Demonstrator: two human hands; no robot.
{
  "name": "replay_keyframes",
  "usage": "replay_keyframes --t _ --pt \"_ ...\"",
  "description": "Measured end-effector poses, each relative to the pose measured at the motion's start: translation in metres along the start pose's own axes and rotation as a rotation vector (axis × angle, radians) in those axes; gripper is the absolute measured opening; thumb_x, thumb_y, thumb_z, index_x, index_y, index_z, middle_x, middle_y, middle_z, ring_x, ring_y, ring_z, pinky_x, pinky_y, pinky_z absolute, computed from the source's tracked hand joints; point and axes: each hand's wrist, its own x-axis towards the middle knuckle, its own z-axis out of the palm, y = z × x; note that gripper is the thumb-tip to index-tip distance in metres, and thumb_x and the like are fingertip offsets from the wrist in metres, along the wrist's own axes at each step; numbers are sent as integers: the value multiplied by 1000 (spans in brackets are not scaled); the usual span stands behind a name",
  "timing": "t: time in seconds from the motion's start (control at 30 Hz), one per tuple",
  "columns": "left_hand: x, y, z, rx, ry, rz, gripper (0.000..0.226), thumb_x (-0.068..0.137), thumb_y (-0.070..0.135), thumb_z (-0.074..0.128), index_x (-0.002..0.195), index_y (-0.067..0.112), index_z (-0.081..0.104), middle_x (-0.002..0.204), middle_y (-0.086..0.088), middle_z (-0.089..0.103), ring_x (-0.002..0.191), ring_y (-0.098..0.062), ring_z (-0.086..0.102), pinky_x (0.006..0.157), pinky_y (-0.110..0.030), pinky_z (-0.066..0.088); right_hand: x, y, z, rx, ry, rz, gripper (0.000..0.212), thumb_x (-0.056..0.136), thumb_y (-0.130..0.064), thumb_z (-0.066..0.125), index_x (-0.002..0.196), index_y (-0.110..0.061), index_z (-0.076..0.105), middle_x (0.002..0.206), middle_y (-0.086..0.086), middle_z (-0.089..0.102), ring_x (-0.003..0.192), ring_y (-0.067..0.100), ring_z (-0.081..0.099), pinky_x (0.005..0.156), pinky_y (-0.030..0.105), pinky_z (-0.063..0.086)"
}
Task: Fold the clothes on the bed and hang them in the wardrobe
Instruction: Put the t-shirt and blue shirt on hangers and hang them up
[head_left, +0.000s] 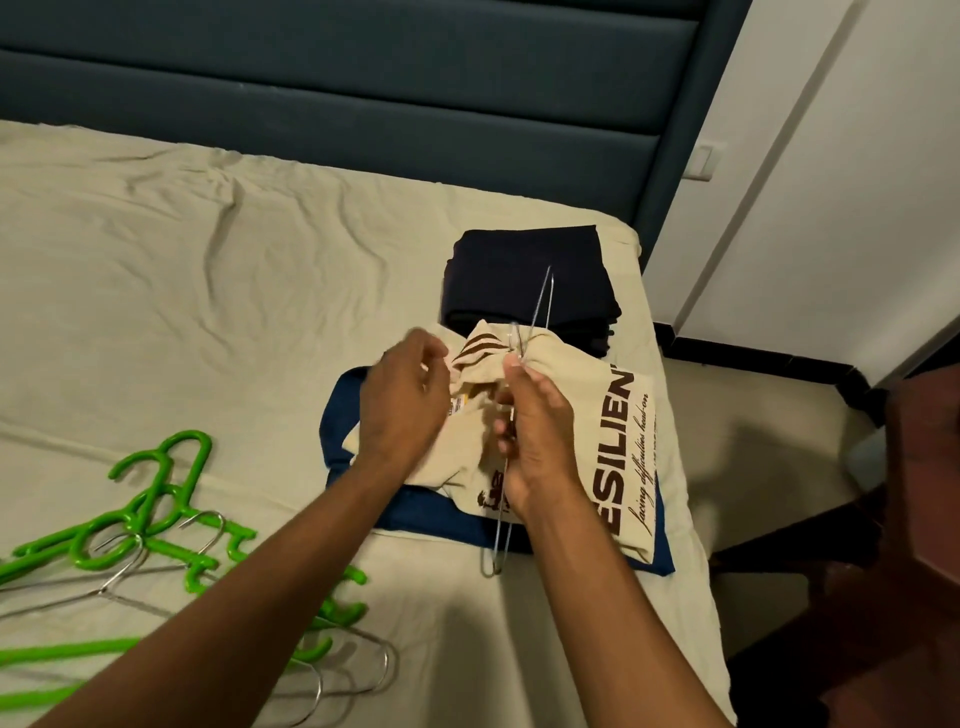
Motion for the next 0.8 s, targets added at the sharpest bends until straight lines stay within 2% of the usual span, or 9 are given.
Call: replay_keyframes --t 0.13,0.23,0.3,0.4,0.47,0.57,0.63,0.73,0.8 --pt "-18 -27 28 399 -173 153 56 87 49 63 133 21 47 130 -4 53 117 -25 50 90 -45 45 0 0 -11 100 76 -102 30 94 -39 64 112 -15 64 67 -5 53 44 4 37 34 16 26" --pt "-7 -19 52 573 -155 133 79 81 67 61 141 20 38 136 -7 47 122 -29 47 92 -49 43 1 5 -20 119 106 -143 29 94 -45 60 108 -20 64 65 -5 51 43 5 37 36 17 24" --pt "6 -11 63 588 -149 79 71 84 59 63 138 19 40 130 -8 51 117 -30 51 89 -48 45 0 7 -24 113 137 -168 31 95 -49 56 107 -21 65 64 -3 50 43 7 36 37 17 23" --pt "29 -7 68 509 -86 39 28 95 26 57 119 13 51 110 -11 61 96 -34 61 73 -43 45 -1 5 -34 115 222 -165 35 99 -49 49 109 -20 66 64 -2 49 43 7 34 37 16 22" --pt "47 -9 62 469 2 29 14 100 19 49 111 10 52 100 -13 64 88 -38 62 68 -41 40 -1 3 -41 127 274 -153 38 101 -48 46 110 -17 66 63 -2 49 42 8 34 38 16 22" --pt "74 -20 49 510 86 23 13 103 18 44 109 8 50 97 -17 65 89 -41 60 66 -40 33 1 2 -55 164 332 -132 42 102 -49 43 108 -16 68 62 -1 49 39 8 35 37 16 22" --pt "90 -34 38 563 115 29 23 105 29 40 108 8 49 97 -20 65 90 -43 59 67 -40 32 2 3 -61 190 365 -115 42 102 -48 42 107 -15 68 61 -1 49 38 8 35 37 15 21" --pt "103 -56 26 641 92 18 39 103 47 40 107 9 50 99 -20 65 89 -44 60 68 -41 35 1 2 -69 209 394 -83 40 103 -48 41 102 -18 67 59 -3 48 38 8 35 37 15 20" --pt "103 -61 22 629 64 -19 39 100 46 48 112 9 51 105 -19 62 94 -44 59 71 -43 41 -1 0 -71 206 401 -64 37 102 -47 42 98 -19 66 58 -4 47 38 7 35 38 15 20"
